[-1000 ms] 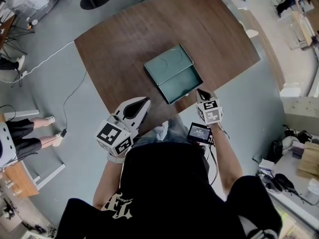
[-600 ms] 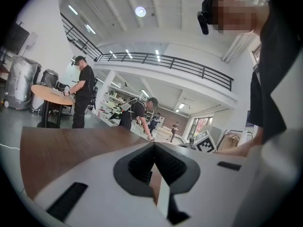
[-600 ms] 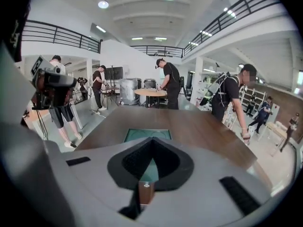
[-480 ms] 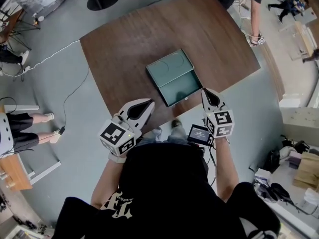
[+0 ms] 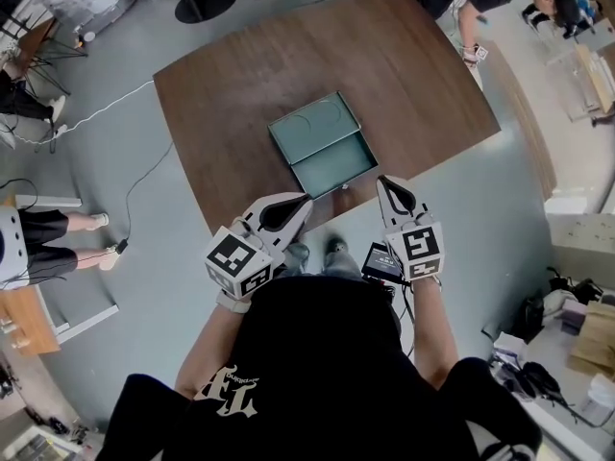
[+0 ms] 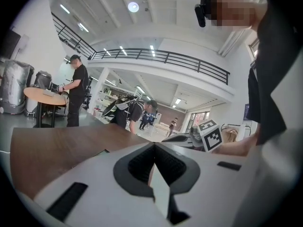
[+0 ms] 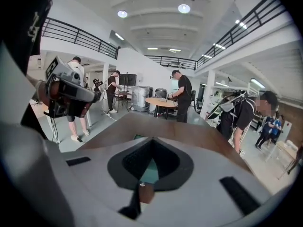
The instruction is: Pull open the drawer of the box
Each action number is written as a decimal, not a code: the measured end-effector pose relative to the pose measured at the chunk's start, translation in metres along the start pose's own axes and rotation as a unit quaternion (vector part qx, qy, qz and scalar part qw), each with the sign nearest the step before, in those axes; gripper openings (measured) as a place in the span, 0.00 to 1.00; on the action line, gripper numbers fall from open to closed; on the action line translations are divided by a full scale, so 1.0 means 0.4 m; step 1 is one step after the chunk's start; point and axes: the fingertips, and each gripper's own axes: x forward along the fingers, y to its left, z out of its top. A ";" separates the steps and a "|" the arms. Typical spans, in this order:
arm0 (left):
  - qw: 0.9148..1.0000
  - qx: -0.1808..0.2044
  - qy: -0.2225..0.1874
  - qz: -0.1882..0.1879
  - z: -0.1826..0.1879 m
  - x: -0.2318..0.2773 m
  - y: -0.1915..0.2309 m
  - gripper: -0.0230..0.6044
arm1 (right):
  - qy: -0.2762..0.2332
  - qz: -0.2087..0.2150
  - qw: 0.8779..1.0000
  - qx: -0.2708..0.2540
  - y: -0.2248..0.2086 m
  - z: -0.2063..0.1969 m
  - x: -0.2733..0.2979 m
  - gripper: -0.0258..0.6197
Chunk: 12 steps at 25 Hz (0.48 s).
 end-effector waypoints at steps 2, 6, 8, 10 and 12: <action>1.000 0.002 0.002 -0.002 -0.006 0.033 -0.044 0.05 | 0.004 0.009 1.000 -0.017 -0.007 -0.022 -0.028 0.02; 1.000 0.002 0.007 0.001 -0.022 0.088 -0.116 0.05 | 0.004 0.024 0.999 -0.031 -0.033 -0.060 -0.088 0.02; 1.000 0.002 0.007 0.006 -0.027 0.111 -0.148 0.05 | 0.001 0.032 0.999 -0.027 -0.046 -0.079 -0.113 0.02; 1.000 0.004 0.008 0.011 -0.034 0.132 -0.175 0.05 | 0.001 0.040 0.999 -0.027 -0.056 -0.103 -0.132 0.02; 1.000 0.007 0.007 0.016 -0.039 0.150 -0.202 0.05 | 0.000 0.048 0.999 -0.026 -0.063 -0.123 -0.152 0.02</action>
